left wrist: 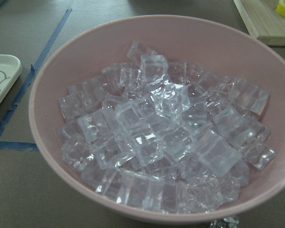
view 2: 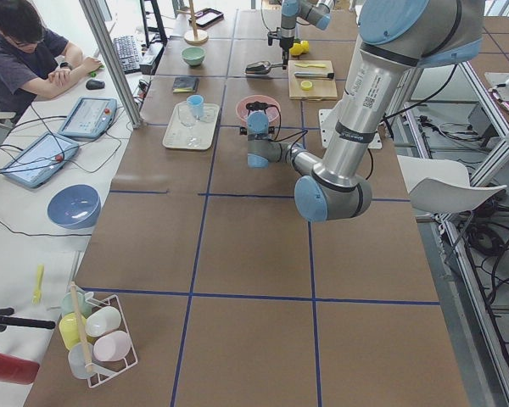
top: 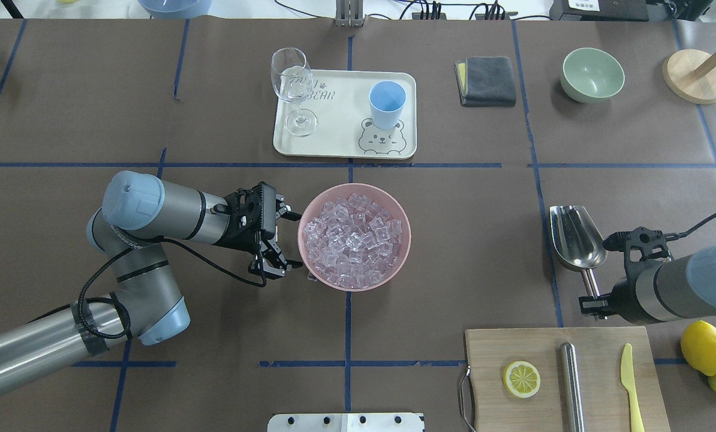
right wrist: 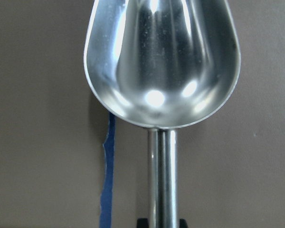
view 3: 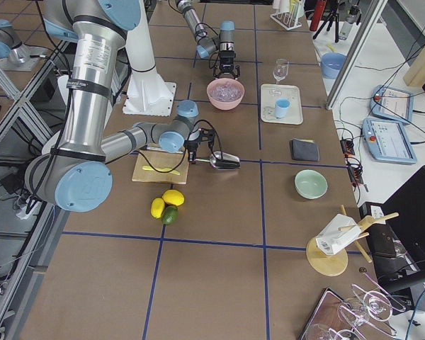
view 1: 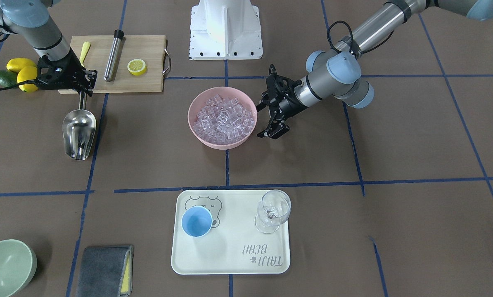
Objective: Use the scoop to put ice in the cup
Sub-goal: 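Grasp the metal scoop handle with the right gripper and lift it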
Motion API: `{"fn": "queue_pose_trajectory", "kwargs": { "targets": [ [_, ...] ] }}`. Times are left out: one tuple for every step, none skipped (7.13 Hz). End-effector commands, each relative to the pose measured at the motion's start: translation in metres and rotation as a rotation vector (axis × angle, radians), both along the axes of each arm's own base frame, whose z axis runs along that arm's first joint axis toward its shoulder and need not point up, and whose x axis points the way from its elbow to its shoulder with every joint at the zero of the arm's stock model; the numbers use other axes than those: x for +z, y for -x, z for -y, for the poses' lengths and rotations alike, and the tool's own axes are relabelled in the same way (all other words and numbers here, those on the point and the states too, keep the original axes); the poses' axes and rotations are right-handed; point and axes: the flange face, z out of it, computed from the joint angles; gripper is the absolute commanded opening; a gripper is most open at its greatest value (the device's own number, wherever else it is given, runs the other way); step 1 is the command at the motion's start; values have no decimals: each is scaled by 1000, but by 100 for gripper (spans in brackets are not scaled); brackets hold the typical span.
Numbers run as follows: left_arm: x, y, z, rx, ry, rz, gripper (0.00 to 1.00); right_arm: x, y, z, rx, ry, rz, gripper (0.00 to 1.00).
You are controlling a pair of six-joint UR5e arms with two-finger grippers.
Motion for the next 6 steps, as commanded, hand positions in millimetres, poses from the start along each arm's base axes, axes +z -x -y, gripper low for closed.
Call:
{"fn": "queue_pose_trajectory", "kwargs": {
  "targets": [
    [2, 0, 0, 0, 2, 3, 100, -17, -15, 10, -116, -169, 18, 0],
    [1, 0, 0, 0, 3, 2, 100, -21, -20, 15, -200, -275, 12, 0],
    [1, -1, -1, 1, 3, 2, 100, -30, -33, 27, -346, -475, 2, 0],
    [1, -1, 0, 0, 3, 2, 100, -38, -41, 30, -380, -533, 2, 0],
    [0, -1, -1, 1, 3, -1, 100, -43, -43, 28, -390, -514, 2, 0],
    [-1, -1, -1, 0, 2, -2, 100, -60, -46, 24, -436, -525, -13, 0]
  ]
}}
